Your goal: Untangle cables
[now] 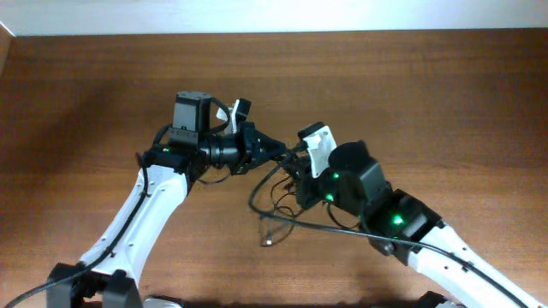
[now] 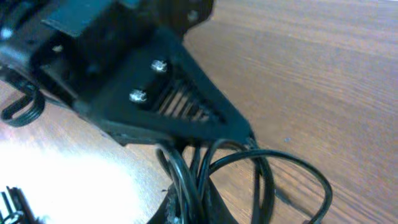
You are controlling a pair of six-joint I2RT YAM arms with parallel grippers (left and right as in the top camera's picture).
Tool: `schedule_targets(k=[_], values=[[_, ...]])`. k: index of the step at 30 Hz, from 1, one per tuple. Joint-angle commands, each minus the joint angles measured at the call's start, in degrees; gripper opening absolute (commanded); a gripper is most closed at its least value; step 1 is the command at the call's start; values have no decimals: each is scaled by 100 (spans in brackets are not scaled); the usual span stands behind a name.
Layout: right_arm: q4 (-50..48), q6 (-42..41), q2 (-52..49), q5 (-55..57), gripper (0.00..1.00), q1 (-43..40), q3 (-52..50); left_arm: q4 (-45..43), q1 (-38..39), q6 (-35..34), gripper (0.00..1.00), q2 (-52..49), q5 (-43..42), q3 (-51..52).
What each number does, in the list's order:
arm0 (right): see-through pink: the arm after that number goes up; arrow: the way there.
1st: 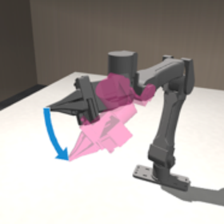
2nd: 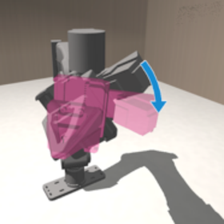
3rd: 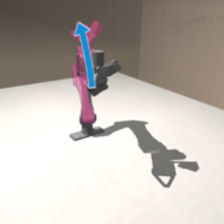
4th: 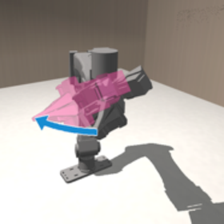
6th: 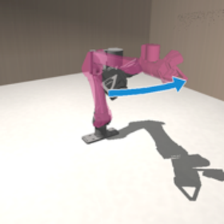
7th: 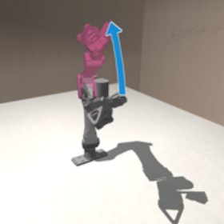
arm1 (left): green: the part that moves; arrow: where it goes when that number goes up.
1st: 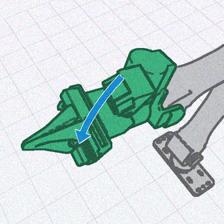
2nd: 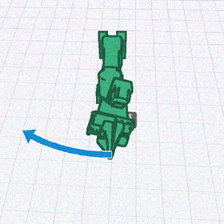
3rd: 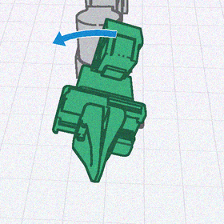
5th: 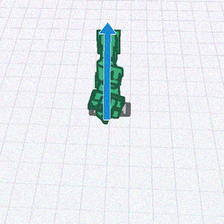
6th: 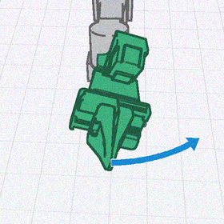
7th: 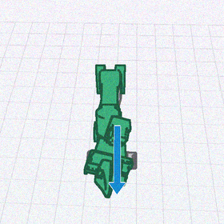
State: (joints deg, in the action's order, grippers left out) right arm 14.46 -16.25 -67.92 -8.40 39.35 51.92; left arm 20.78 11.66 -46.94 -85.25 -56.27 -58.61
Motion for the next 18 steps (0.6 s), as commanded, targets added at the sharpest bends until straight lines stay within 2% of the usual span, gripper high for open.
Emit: schedule_targets(k=[1, 3, 5, 6, 7, 8, 9, 10, 12, 14, 15, 16, 17, 18], values=[[-28, -70, 831, -22, 4, -490, 533, 313, -479, 798, 20, -129, 1825, 122], [188, -70, 752, 4, 4, -494, 531, 306, -603, 876, 64, -129, 1300, 122], [361, -245, 446, -2, 4, -494, 531, 197, -621, 2009, 89, -129, 514, 122], [361, -282, 280, -50, 4, -490, 531, 190, -621, 2288, 92, -129, 35, 122], [361, -278, 184, -149, 4, -487, 531, 116, -634, 2280, 84, -129, -223, 122], [378, -256, 52, -262, 4, -487, 531, -92, -675, 2114, 64, -129, -669, 122], [409, -254, -79, -260, 4, -487, 531, -280, -717, 1521, 52, -129, -898, 122], [426, -238, -232, -262, 4, -487, 531, -376, -748, 494, 47, -129, -938, 122], [420, -208, -389, -289, 4, -487, 531, -385, -750, -920, 49, -129, -933, 122], [422, 103, -422, -326, 4, -442, 531, -385, -750, -1882, 49, -129, -931, 122], [417, 254, -420, -310, 4, -393, 531, -420, -750, -2308, 57, -129, -929, 122], [424, 398, -422, -275, 4, -339, 531, -634, -750, -2450, 65, -129, -911, 122], [424, 426, -433, -275, 4, -337, 531, -1163, -748, -1974, 64, -129, -767, 122], [439, 369, -452, -278, 4, -337, 531, -2205, -732, -378, 43, -129, -680, 122]])
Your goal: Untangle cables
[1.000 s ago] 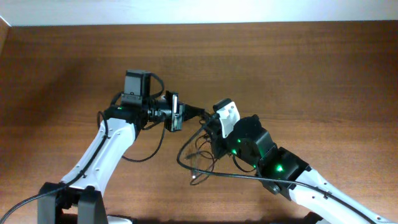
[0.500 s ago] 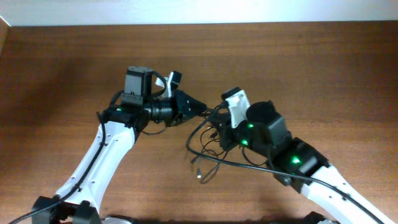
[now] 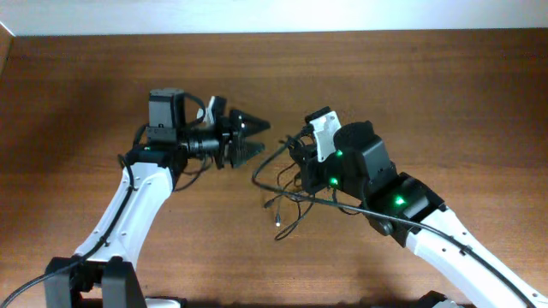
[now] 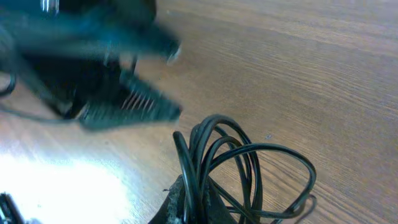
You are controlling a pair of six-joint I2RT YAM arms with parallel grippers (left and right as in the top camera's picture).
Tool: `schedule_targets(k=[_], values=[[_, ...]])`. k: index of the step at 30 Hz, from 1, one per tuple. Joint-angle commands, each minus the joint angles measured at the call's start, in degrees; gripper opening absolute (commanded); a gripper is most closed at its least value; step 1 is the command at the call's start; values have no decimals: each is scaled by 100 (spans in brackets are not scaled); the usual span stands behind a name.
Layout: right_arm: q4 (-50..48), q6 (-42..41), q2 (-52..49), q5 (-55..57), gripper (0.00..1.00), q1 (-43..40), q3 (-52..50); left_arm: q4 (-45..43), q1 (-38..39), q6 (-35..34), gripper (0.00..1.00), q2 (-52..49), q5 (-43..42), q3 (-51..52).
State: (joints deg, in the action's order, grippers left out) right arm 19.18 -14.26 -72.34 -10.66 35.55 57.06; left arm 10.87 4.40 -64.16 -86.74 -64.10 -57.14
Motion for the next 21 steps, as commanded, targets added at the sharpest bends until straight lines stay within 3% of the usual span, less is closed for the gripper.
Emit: schedule_targets(k=[1, 2, 3, 5, 7, 11, 14, 18, 21], values=[[46, -50, -15, -57, 4, 44, 17, -1812, 68, 2833, 40, 31, -61, -24], [111, -437, -15, -175, 4, 44, 17, -1856, 151, 3989, 48, 42, -81, -24], [109, -592, -13, -354, 4, 35, 17, -1851, 186, 4647, 50, 42, -83, -24], [76, -1056, -13, -758, 4, 33, 24, -1825, 216, 5668, 51, 42, -85, -24], [79, -1526, -15, -1178, 4, 26, 24, -1727, 221, 6693, 66, 42, 31, -24], [118, -2039, -15, -1344, 4, -302, 26, -1172, 223, 7641, 69, 42, 798, -24], [116, -2079, -15, -1443, 4, -446, 26, -1062, 358, 8100, 69, 42, 916, -24], [122, -2269, -170, -1443, 4, -446, 26, -1082, 737, 8207, 69, 42, 1104, -24], [122, -2269, -387, -1484, 4, -446, 26, -1104, 981, 8207, 66, 44, 1873, -24]])
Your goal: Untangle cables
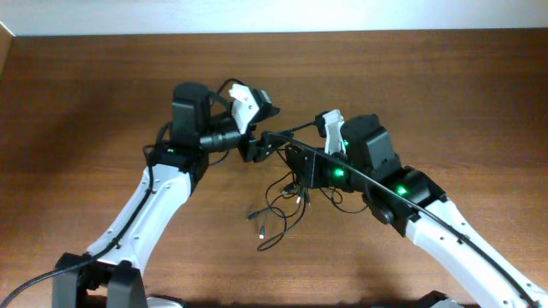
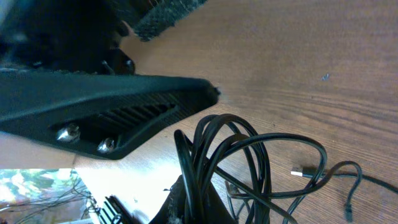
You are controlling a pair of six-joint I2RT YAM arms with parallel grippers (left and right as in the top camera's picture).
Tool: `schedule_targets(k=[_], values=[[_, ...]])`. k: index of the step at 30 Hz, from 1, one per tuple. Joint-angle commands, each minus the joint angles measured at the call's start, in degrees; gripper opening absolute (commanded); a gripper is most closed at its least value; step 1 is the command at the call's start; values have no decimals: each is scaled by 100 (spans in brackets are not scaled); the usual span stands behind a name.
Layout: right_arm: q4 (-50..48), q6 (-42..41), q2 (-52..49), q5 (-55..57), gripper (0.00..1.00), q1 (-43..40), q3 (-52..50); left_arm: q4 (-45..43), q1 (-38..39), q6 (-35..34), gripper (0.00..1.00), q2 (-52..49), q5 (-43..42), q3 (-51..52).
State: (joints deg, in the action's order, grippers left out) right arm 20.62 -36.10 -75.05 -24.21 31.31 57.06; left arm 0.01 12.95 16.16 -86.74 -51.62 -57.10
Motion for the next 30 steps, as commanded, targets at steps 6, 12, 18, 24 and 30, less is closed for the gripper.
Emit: schedule_targets(k=[6, 12, 18, 24, 30], values=[[-22, -83, -131, 153, 4, -33, 26, -105, 127, 177, 67, 581, 927, -28], [-87, -83, -131, 216, 4, -33, 26, 868, 127, 562, 66, 916, 931, -28], [-92, -85, -129, 170, 4, -31, 26, 1342, 131, 798, 67, 920, 776, -28], [-111, -85, -129, 17, 4, -24, 26, 1360, 166, 798, 68, 918, 815, -28], [-133, -83, -129, -175, 4, -22, 26, 1333, 647, 796, 66, 863, 1749, -28]])
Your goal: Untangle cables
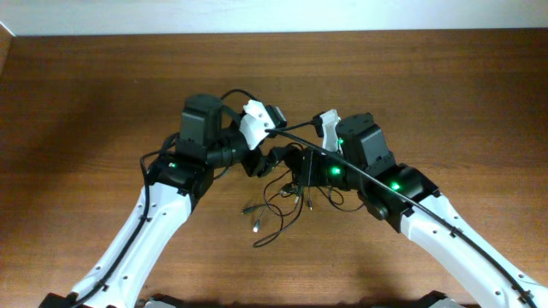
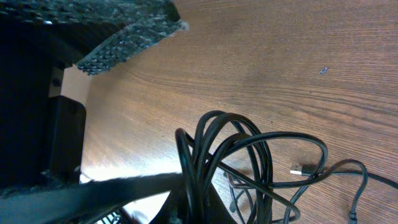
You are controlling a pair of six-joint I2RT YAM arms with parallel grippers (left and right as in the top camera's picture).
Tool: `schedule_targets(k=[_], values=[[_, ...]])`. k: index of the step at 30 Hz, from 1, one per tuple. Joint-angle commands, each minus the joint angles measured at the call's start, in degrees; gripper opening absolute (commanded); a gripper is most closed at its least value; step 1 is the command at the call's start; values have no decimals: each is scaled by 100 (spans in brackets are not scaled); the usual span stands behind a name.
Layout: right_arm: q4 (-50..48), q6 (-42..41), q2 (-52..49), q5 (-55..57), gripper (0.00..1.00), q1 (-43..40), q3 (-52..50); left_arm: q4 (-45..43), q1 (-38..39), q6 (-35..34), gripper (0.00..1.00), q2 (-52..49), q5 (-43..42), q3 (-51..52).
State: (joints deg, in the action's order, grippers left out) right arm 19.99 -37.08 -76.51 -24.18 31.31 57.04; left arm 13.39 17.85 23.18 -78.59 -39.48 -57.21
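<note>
A tangle of thin black cables [image 2: 231,155] rises as several loops from my right gripper [image 2: 193,208], which is shut on the bunched strands. Loose ends trail over the table, one with a USB plug [image 2: 300,168]. From overhead the tangle [image 1: 287,193] hangs below both grippers, and a plug end [image 1: 256,228] lies to its left. My left gripper [image 1: 272,159] is open and tip to tip with the right gripper [image 1: 298,168]. One of its ribbed fingers [image 2: 130,40] sits high at the upper left. The other finger [image 2: 118,186] lies right beside the bundle.
The brown wooden table [image 1: 445,85] stretches all round, with a pale wall along its back edge. The right arm's own black lead [image 1: 368,177] runs across its body. Both arms meet over the table's middle.
The left gripper has pushed further in toward the right gripper, and one finger now reaches the held bundle. The right gripper still holds the cables, whose loose ends have shifted slightly on the table.
At first the left gripper was pressed close to the bundle held by the right gripper. Then it stood back to the left, open. Then it was back near the bundle with its wrist turned, and now its open fingers sit beside the loops.
</note>
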Motion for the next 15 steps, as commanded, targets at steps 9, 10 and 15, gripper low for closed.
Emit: schedule_targets(k=[9, 10, 15], values=[[-72, 42, 17, -918, 4, -20, 28, -155, 162, 94, 61, -35, 785, -17], [-72, 61, 17, -1056, 4, -20, 28, -205, 160, 94, 53, -105, 785, -17], [11, 61, 28, -1165, 4, -22, 28, -756, 144, -236, 0, -380, 1703, -17]])
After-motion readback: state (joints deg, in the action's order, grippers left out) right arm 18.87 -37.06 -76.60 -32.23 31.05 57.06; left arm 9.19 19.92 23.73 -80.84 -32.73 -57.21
